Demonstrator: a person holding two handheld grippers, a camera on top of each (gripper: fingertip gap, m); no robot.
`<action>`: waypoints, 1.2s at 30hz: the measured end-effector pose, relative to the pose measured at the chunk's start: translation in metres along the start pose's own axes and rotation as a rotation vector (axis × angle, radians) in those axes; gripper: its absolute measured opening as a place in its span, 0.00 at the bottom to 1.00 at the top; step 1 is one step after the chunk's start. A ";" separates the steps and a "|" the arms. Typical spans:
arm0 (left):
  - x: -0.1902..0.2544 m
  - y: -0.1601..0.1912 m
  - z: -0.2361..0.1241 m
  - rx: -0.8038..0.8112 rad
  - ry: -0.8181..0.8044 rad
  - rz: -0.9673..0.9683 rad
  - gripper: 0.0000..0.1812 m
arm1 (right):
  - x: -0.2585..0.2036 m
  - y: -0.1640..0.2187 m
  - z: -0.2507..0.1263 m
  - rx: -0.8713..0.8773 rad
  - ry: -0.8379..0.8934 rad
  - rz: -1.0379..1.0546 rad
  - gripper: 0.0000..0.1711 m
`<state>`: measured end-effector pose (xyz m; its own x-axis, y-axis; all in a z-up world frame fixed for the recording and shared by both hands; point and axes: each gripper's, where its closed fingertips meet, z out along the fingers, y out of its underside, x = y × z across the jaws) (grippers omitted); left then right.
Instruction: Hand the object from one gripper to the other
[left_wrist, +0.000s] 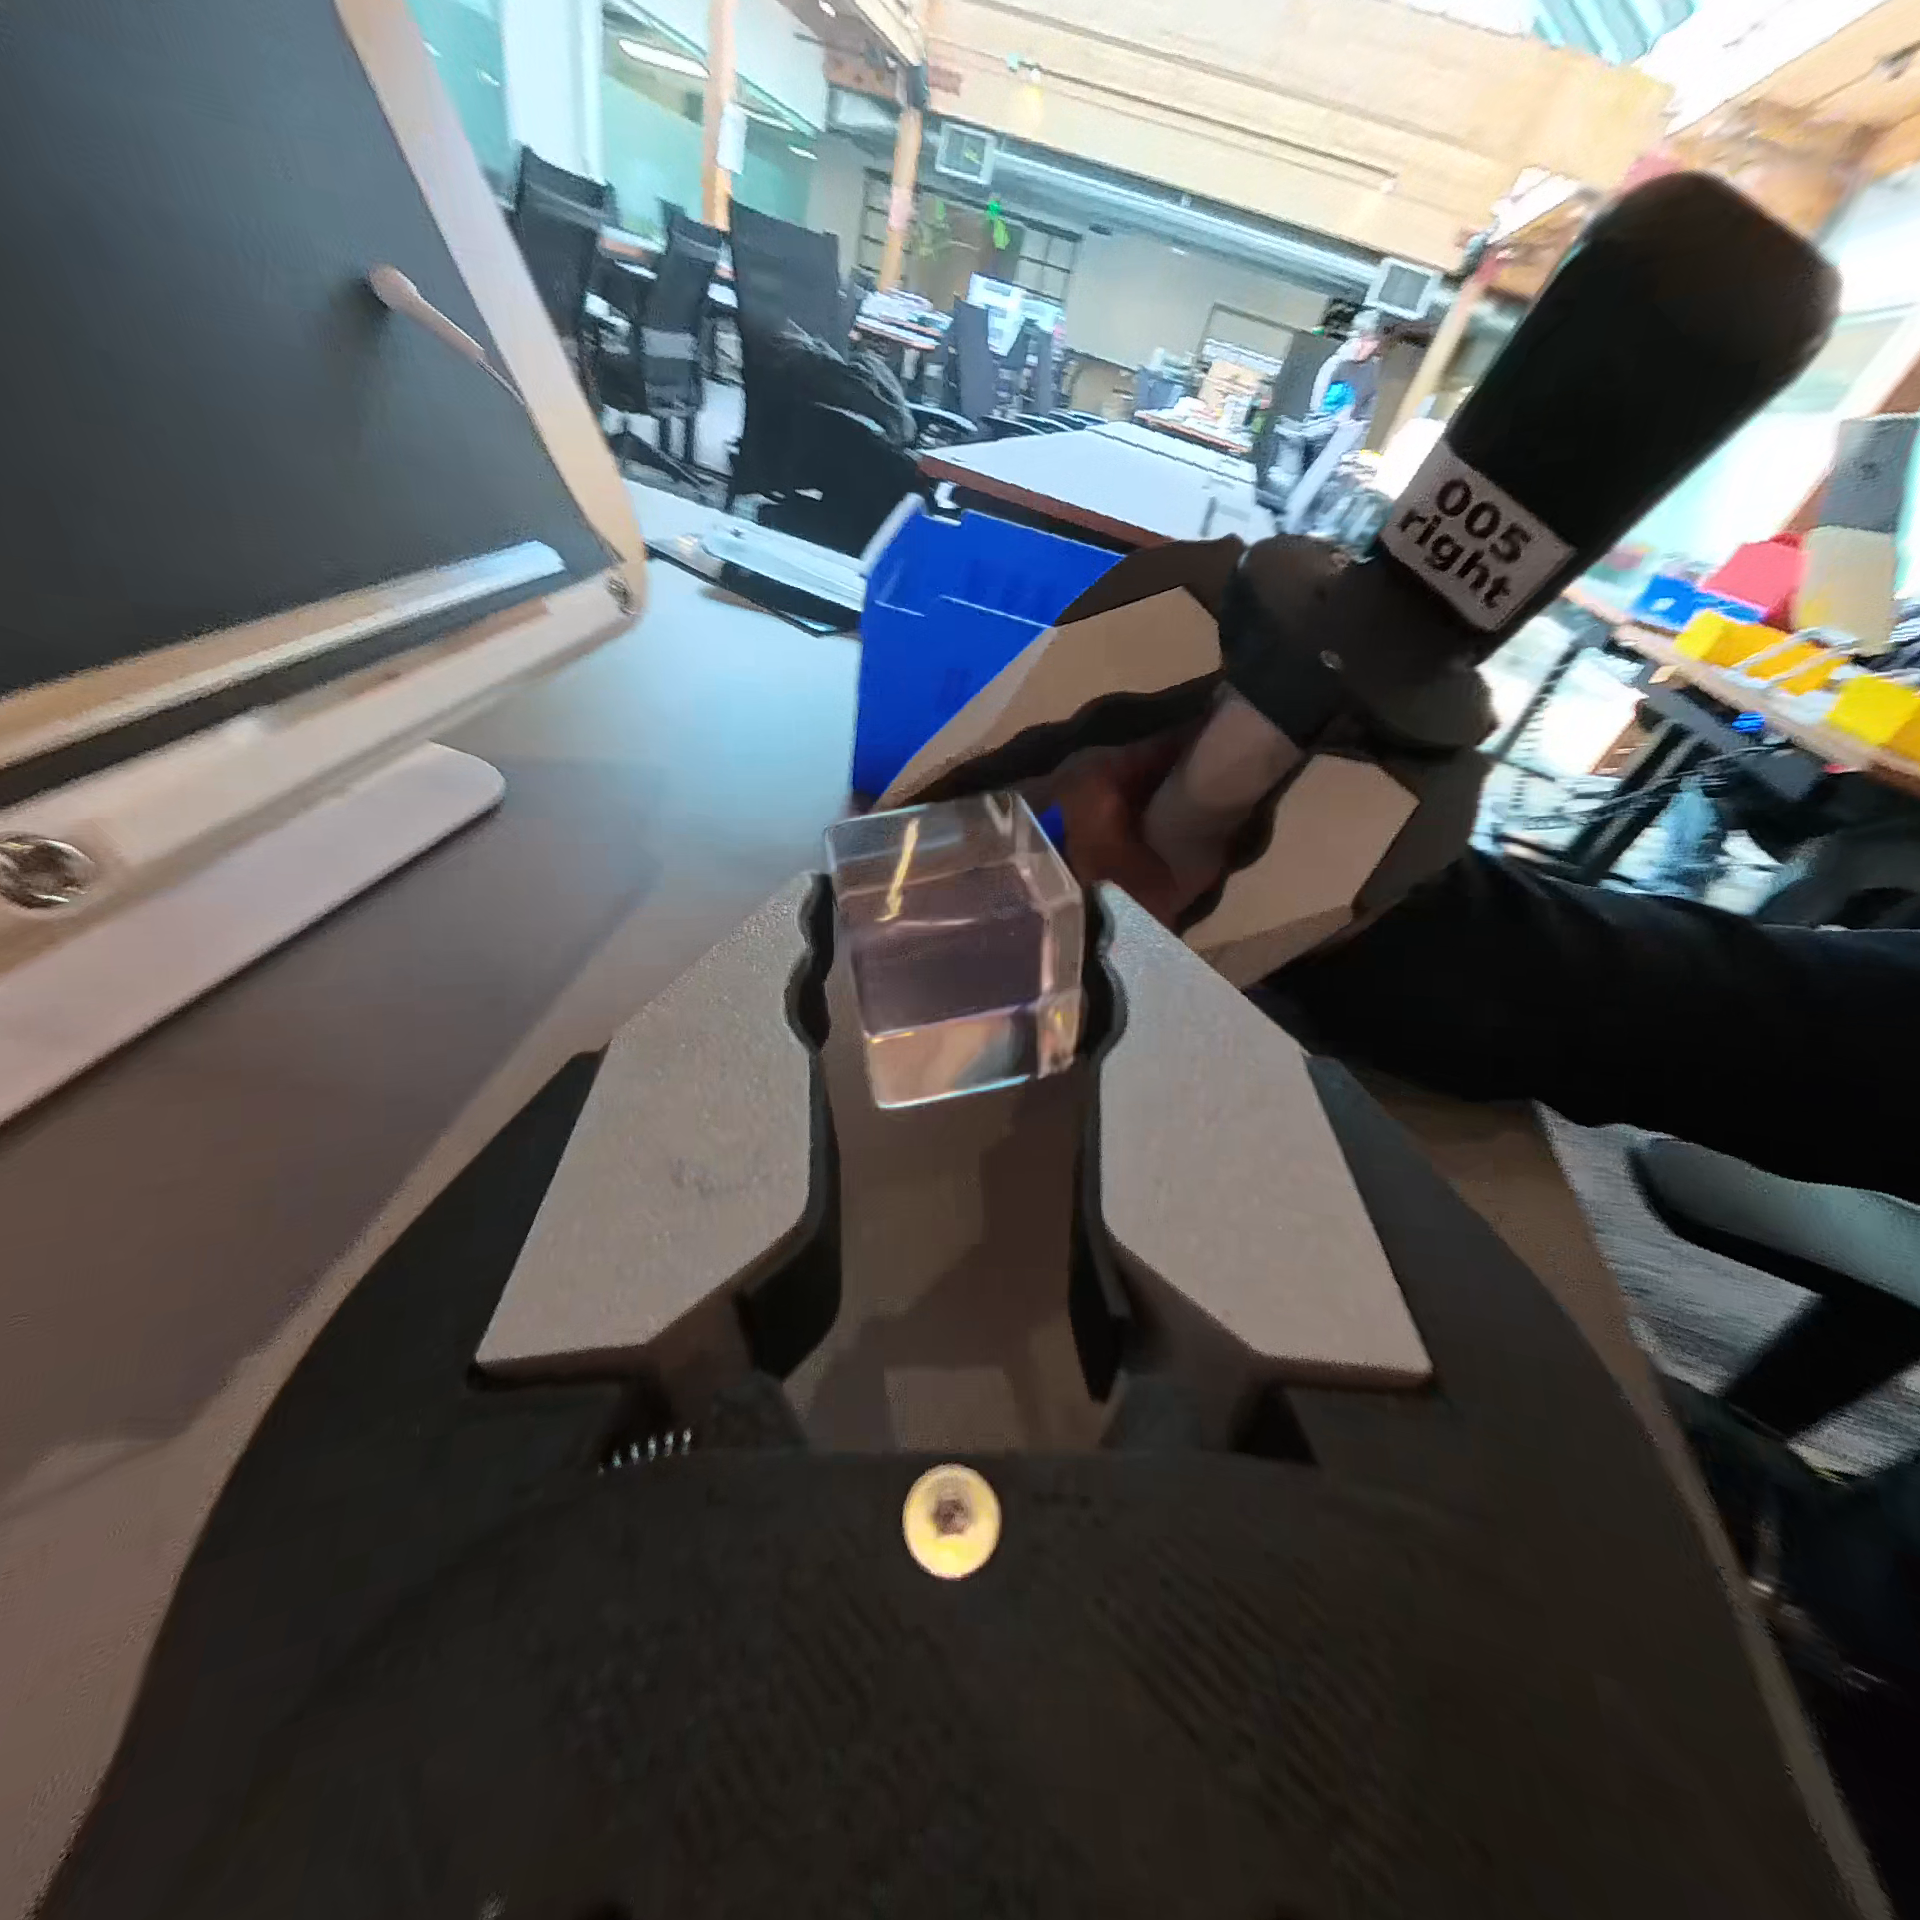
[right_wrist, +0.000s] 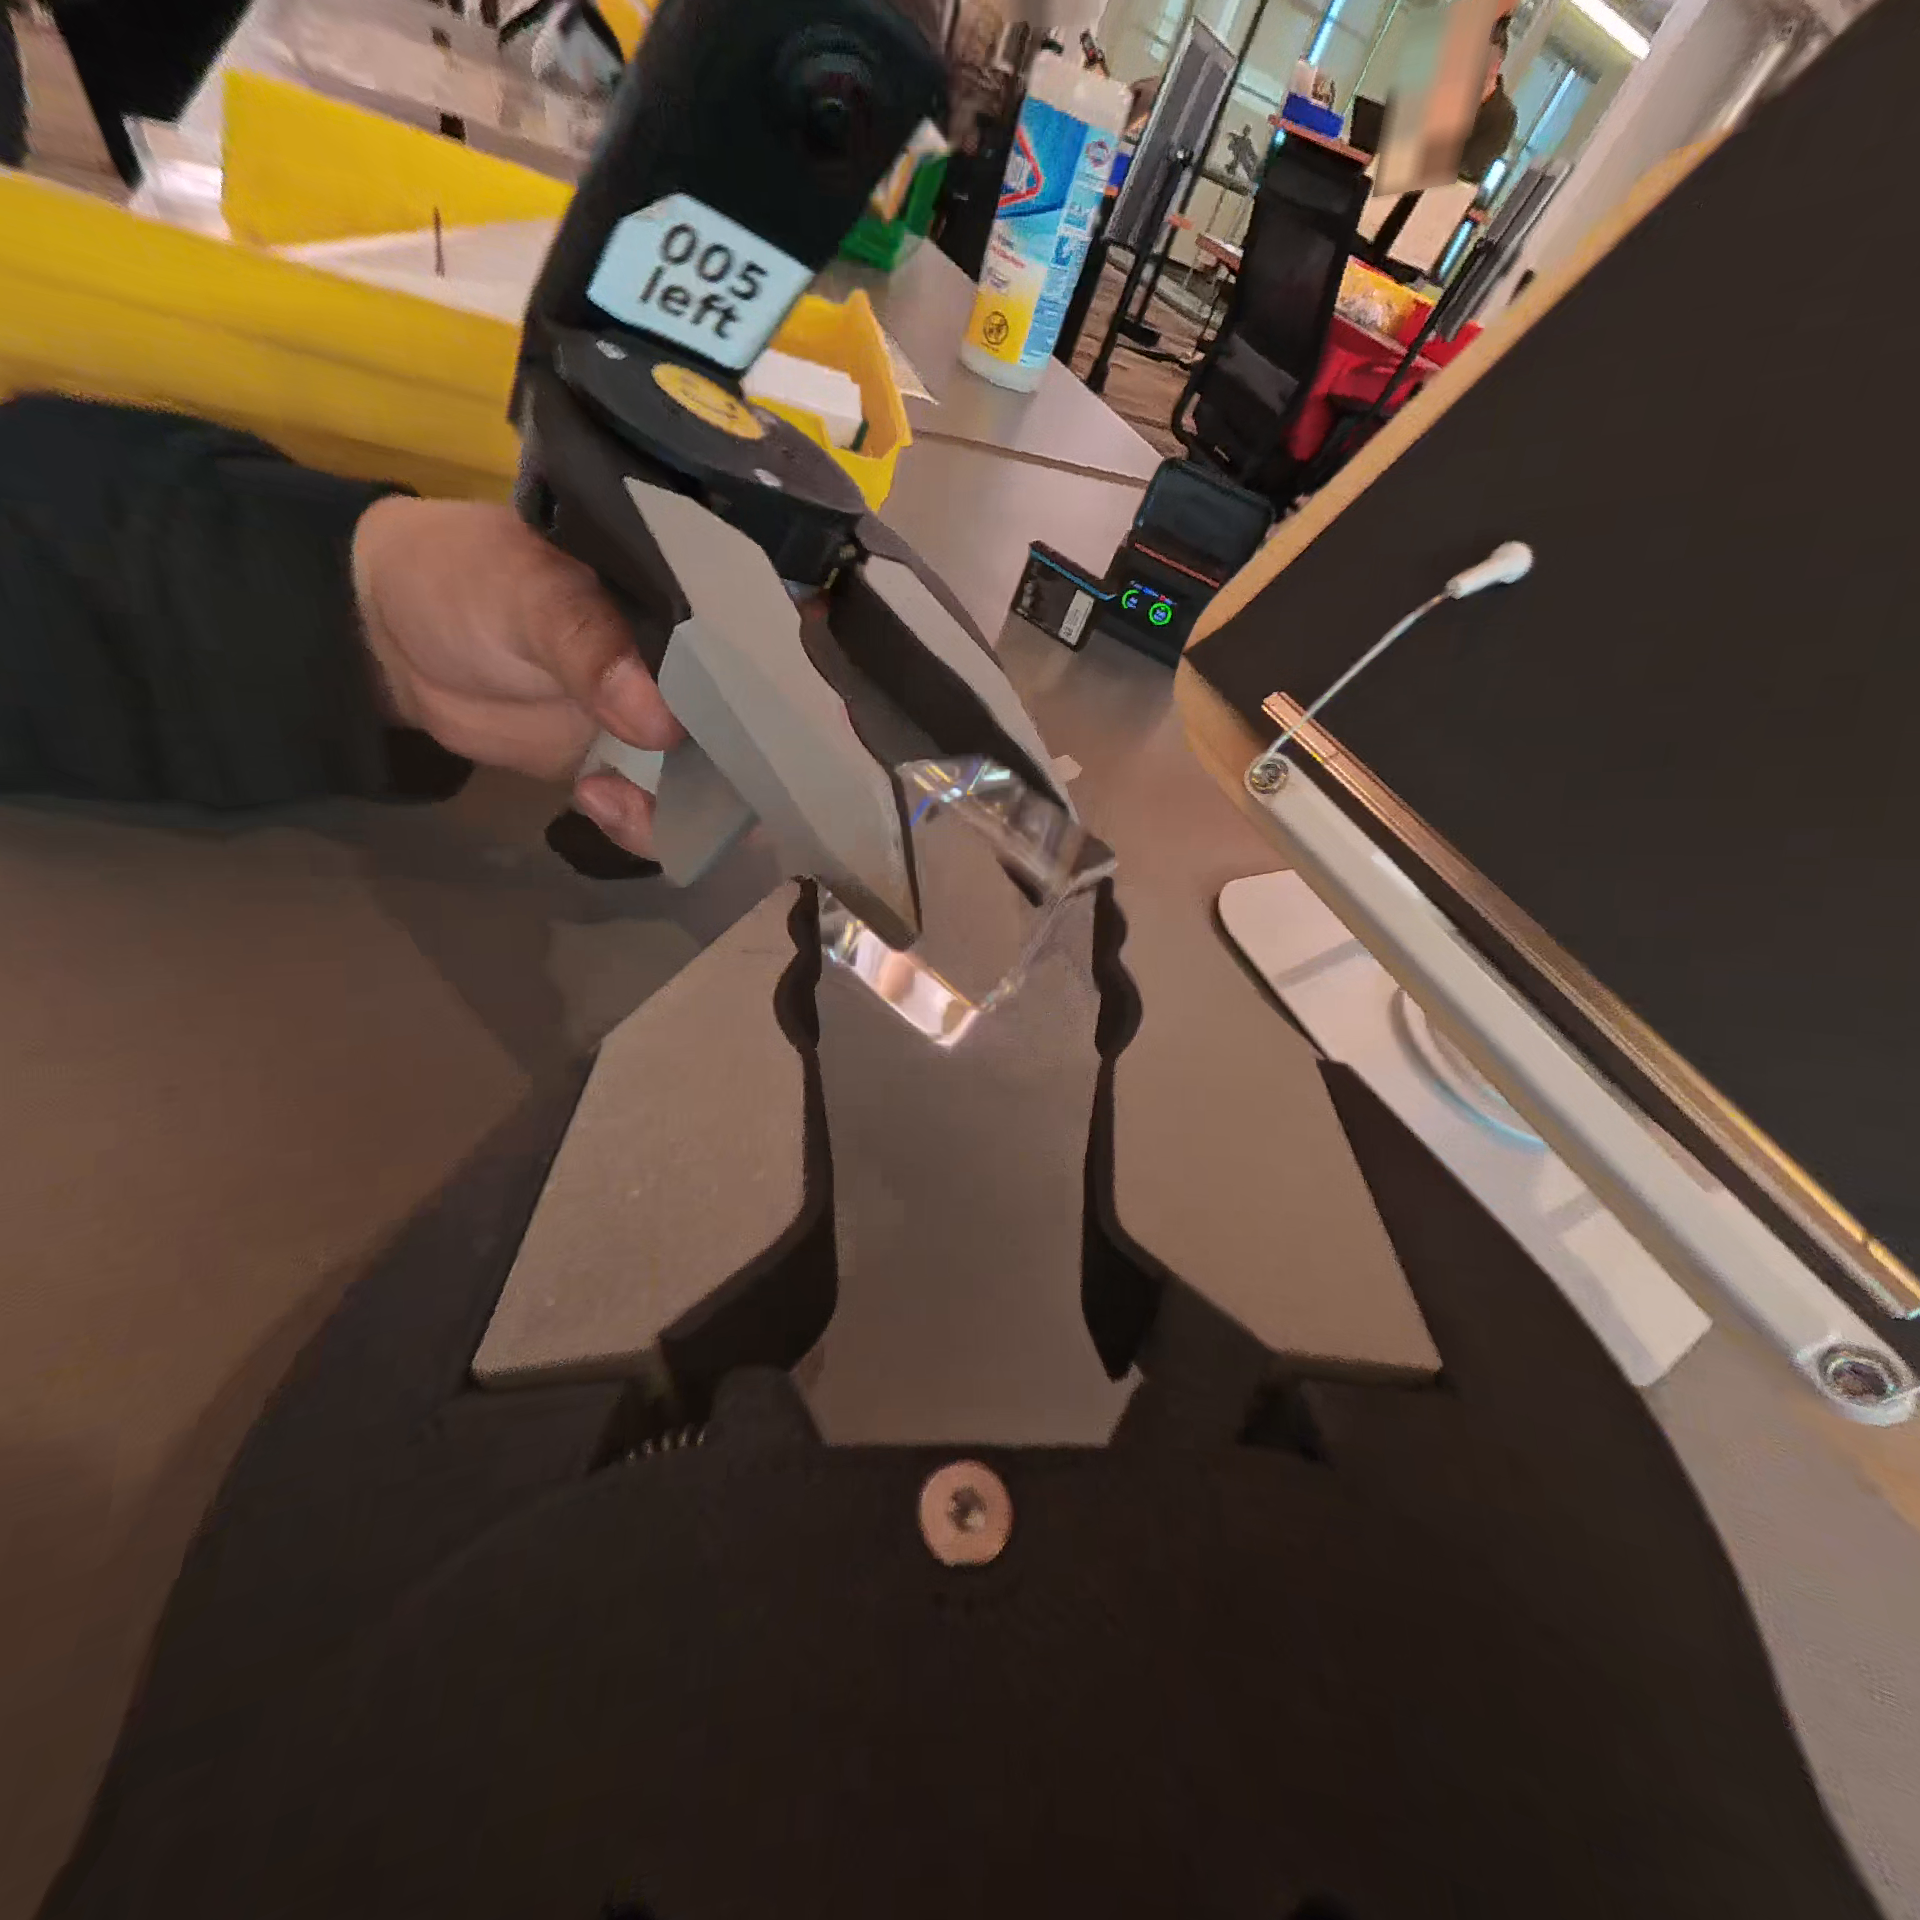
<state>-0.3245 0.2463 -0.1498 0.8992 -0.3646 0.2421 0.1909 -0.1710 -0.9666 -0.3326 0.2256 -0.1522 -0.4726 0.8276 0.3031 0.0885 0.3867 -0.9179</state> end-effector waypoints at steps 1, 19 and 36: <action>-0.003 -0.001 -0.001 0.004 -0.027 0.024 0.25 | 0.003 0.000 -0.001 0.006 0.003 0.023 0.28; -0.018 -0.011 -0.006 -0.006 -0.330 0.527 0.24 | 0.018 -0.010 -0.010 0.142 -0.117 0.405 0.32; 0.034 -0.011 0.006 0.074 -0.238 1.119 0.24 | -0.015 -0.015 -0.009 0.177 -0.504 0.686 0.36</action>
<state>-0.2937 0.2416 -0.1317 0.6302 -0.0948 -0.7707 -0.7469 0.1974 -0.6350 -0.3188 0.2112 -0.1409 -0.7003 0.5599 -0.4429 0.3782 -0.2352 -0.8953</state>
